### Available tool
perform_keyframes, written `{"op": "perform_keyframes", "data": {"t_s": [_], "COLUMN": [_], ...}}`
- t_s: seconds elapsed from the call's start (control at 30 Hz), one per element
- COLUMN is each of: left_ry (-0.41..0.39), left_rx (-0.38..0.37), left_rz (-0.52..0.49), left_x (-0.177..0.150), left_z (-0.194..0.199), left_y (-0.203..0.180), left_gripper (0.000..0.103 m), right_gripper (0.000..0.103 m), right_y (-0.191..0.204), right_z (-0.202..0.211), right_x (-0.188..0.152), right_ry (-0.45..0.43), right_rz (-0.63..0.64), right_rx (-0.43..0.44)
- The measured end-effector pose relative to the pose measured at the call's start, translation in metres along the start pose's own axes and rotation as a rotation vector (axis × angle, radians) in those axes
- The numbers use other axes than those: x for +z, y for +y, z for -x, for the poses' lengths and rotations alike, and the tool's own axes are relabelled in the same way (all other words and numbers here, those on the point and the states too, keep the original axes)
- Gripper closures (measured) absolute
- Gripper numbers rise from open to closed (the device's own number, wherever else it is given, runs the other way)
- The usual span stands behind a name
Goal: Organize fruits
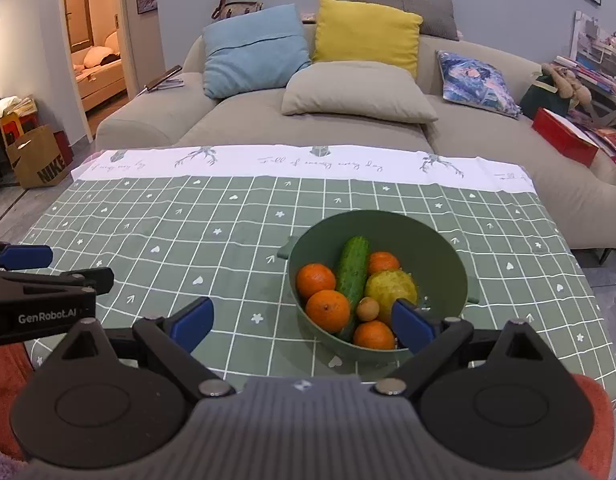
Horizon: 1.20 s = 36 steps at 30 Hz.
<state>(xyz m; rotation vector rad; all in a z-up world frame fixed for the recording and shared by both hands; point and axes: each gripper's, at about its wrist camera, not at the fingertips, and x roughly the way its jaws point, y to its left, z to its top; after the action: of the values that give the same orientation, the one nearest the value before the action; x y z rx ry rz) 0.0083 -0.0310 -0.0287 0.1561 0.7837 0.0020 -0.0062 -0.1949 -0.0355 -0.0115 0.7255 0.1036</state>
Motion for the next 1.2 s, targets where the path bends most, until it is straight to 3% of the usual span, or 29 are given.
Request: {"op": "perform_keyframes", "data": {"t_s": [1.2], "left_ry": [0.027], "left_rx": [0.006], "left_rz": [0.026], "left_x": [-0.0023], "left_z": [-0.0034], "left_y": [0.0077], "left_gripper": [0.020], "right_gripper": [0.009], "right_y": [0.0016], "right_z": [0.0004], "right_x": [0.0010], "right_ry": [-0.008], "right_rz": [0.002], "right_rx": [-0.004]}}
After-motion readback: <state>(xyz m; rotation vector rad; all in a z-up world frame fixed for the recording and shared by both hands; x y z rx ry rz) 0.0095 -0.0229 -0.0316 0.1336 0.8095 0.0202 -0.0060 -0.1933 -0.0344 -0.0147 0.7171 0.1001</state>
